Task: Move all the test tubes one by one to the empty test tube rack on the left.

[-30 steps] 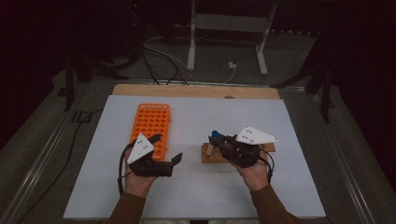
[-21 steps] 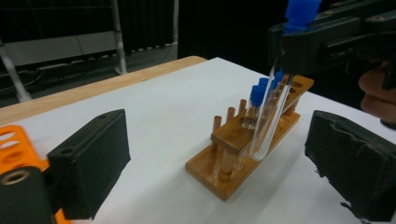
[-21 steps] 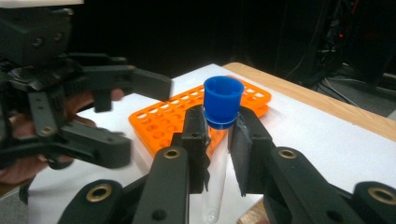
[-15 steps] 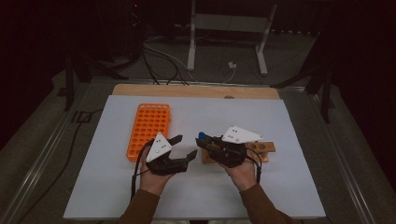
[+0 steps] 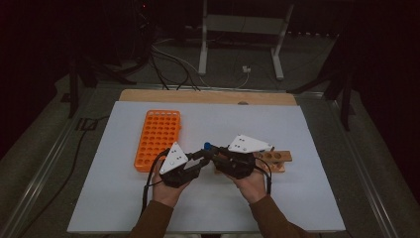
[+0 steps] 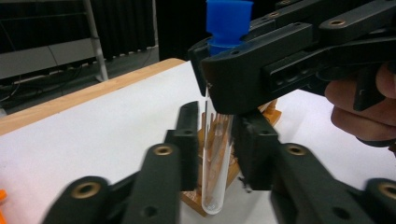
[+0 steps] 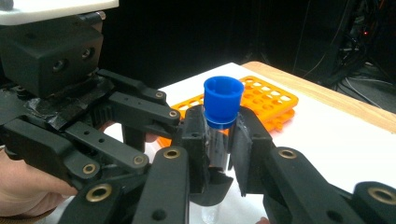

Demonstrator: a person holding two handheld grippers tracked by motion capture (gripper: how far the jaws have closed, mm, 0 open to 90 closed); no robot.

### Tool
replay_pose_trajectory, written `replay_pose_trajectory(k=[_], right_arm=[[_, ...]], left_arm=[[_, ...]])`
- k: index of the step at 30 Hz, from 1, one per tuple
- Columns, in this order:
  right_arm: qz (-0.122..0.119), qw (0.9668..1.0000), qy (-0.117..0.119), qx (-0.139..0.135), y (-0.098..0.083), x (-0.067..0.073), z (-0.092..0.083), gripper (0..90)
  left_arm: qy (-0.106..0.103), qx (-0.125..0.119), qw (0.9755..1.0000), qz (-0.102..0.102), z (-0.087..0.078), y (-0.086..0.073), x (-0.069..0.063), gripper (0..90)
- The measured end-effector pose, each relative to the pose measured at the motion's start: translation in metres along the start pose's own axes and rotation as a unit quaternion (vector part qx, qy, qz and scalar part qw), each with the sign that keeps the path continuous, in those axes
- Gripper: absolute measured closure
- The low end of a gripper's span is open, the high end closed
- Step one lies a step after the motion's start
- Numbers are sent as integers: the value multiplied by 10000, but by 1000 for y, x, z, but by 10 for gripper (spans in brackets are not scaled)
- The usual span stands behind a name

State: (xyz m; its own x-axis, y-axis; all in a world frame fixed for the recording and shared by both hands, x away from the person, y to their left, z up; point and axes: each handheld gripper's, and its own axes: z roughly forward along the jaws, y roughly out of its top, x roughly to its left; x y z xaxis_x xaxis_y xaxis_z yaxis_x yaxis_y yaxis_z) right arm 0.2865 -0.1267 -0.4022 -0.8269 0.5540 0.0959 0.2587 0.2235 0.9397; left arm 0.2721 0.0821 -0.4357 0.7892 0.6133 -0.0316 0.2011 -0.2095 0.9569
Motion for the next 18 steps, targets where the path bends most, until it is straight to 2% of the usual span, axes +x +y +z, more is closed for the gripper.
replay_pose_trajectory(k=[5,6,9,10,11,13,18], right_arm=[[31,10000,30,11,0,0,1,757],[34,10000,34,4,0,0,1,733],[103,9999,81,-40,0,-2,-1,604],[103,9999,81,-40,0,-2,-1,604],[107,9999,30,-21,0,-4,-2,525],[113,9999,-16,-35,0,-6,-5,444],[39,9994,-353,19,-1,-10,-11,227]], left_arm=[[-2,35,10000,64,-1,0,0,777],[43,63,9999,83,-1,0,1,778],[108,82,9999,55,-2,-1,5,779],[108,82,9999,55,-2,-1,5,779],[166,72,9998,16,-4,-1,7,780],[214,52,9998,-2,-6,-1,10,780],[323,-6,9994,-98,-12,-1,19,780]])
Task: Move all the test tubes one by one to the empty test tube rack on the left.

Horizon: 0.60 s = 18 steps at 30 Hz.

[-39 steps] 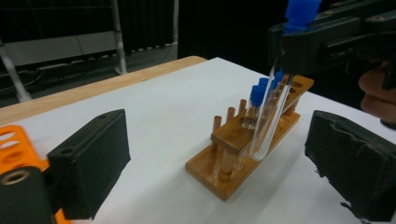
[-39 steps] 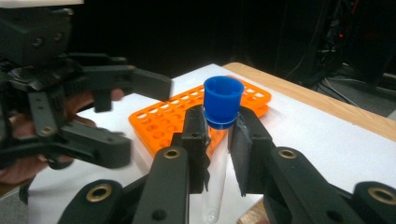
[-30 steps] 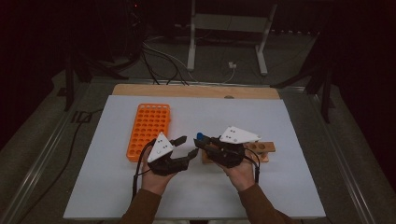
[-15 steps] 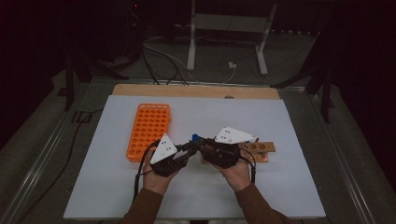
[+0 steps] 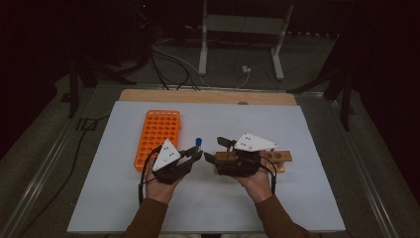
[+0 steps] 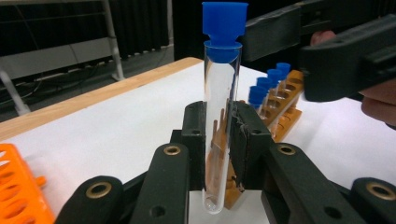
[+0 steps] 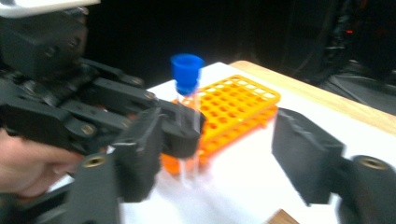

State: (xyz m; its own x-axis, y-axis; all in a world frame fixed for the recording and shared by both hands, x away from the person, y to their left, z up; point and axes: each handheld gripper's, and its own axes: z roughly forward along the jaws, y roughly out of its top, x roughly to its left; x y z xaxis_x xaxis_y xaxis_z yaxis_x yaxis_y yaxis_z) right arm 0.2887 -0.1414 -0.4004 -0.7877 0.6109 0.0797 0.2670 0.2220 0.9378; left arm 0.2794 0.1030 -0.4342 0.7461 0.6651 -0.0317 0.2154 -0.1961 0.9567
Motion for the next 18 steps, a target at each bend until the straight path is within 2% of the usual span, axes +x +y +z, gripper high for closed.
replay_pose_trajectory(k=[2,7,8,12,18], right_arm=[[-26,9998,-195,47,-1,-2,-1,155],[-43,9980,-620,117,-4,-9,-7,40],[-43,9980,-620,117,-4,-9,-7,40],[100,9968,-794,80,-10,-24,-19,12],[102,9943,-1059,107,-20,-36,-34,9]], left_arm=[[30,-23,10000,-42,-3,0,3,780],[146,-32,9998,-89,-9,-1,12,780],[146,-32,9998,-89,-9,-1,12,780],[178,-15,9997,-164,-14,-3,20,780],[318,-18,9991,-284,-21,-7,33,780]])
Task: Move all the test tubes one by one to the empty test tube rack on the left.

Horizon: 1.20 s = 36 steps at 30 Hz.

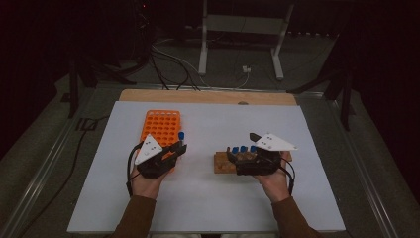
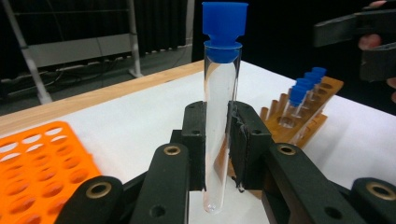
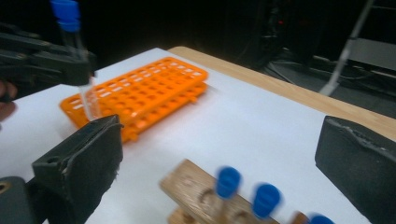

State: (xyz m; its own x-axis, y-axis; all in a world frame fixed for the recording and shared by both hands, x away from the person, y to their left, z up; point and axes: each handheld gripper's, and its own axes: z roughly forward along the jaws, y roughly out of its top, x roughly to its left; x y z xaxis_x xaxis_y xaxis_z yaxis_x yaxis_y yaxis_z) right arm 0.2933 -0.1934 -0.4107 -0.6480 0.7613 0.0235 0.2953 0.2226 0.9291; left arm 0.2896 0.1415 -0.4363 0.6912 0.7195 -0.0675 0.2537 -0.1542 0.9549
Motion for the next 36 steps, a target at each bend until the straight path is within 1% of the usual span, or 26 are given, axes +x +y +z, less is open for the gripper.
replay_pose_trajectory(k=[5,6,7,9,10,11,12,14,15,18,22,24,25,36], right_arm=[[121,9996,-223,-76,-5,-17,-13,9],[121,9996,-223,-76,-5,-17,-13,9],[180,9992,-335,-97,-9,-25,-20,9],[208,9989,-404,-84,-12,-29,-24,9],[192,9987,-462,-79,-15,-32,-27,9],[192,9987,-462,-79,-15,-32,-27,9],[236,9983,-531,-87,-19,-36,-32,9],[275,9980,-567,-92,-21,-39,-34,9],[331,9973,-638,-112,-25,-44,-39,9],[421,9964,-725,-140,-30,-50,-45,9],[469,9958,-772,-146,-36,-53,-50,9],[457,9957,-793,-141,-37,-53,-51,9],[490,9954,-807,-162,-38,-55,-53,9],[531,9945,-872,-226,-40,-59,-58,10]], left_arm=[[129,-10,9999,10,-4,-3,7,779],[166,-24,9999,13,-5,-4,9,779],[214,-19,9998,4,-6,-5,11,779],[269,-32,9996,-14,-7,-7,14,779],[342,-34,9994,12,-8,-10,17,779],[342,-34,9994,12,-8,-10,17,779],[359,-26,9994,-5,-9,-11,19,779],[401,2,9992,0,-10,-13,21,779],[405,1,9992,-7,-10,-15,22,779],[441,46,9990,-7,-10,-19,24,778],[477,136,9988,-34,-9,-25,26,778],[483,189,9987,-12,-8,-28,26,778],[478,209,9986,-12,-8,-30,26,779],[557,498,9972,-3,-3,-46,28,779]])
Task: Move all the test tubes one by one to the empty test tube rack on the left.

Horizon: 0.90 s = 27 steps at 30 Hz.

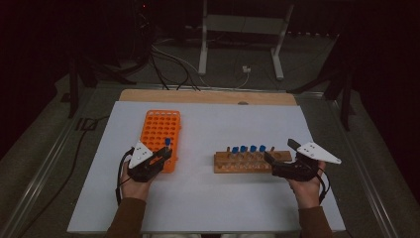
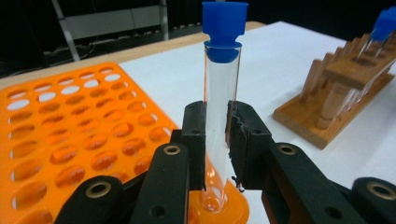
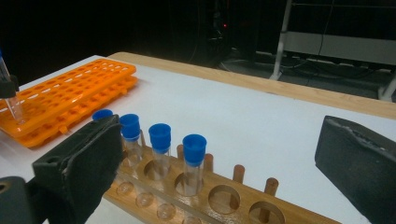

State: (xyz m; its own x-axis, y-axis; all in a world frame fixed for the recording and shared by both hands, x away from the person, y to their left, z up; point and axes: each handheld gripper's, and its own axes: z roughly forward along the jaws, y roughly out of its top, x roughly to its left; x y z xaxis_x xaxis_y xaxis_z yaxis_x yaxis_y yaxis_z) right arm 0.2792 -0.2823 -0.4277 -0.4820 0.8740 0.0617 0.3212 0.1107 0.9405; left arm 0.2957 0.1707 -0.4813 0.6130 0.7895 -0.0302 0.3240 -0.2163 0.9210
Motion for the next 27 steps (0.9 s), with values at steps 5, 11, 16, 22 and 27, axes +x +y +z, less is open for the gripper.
replay_pose_trajectory(k=[5,11,16,22,27], right_arm=[[5,10000,11,-12,-1,0,-1,10],[3,10000,28,22,-2,0,1,10],[4,10000,39,54,-4,1,3,10],[-12,10000,46,67,-4,3,4,10],[-37,9999,13,99,-5,2,5,10]], left_arm=[[-7,198,9998,-73,3,-6,2,780],[-24,387,9992,-58,5,-9,2,781],[9,588,9983,-12,5,-12,1,784],[33,743,9972,44,7,-15,0,785],[50,735,9973,43,7,-16,-1,785]])
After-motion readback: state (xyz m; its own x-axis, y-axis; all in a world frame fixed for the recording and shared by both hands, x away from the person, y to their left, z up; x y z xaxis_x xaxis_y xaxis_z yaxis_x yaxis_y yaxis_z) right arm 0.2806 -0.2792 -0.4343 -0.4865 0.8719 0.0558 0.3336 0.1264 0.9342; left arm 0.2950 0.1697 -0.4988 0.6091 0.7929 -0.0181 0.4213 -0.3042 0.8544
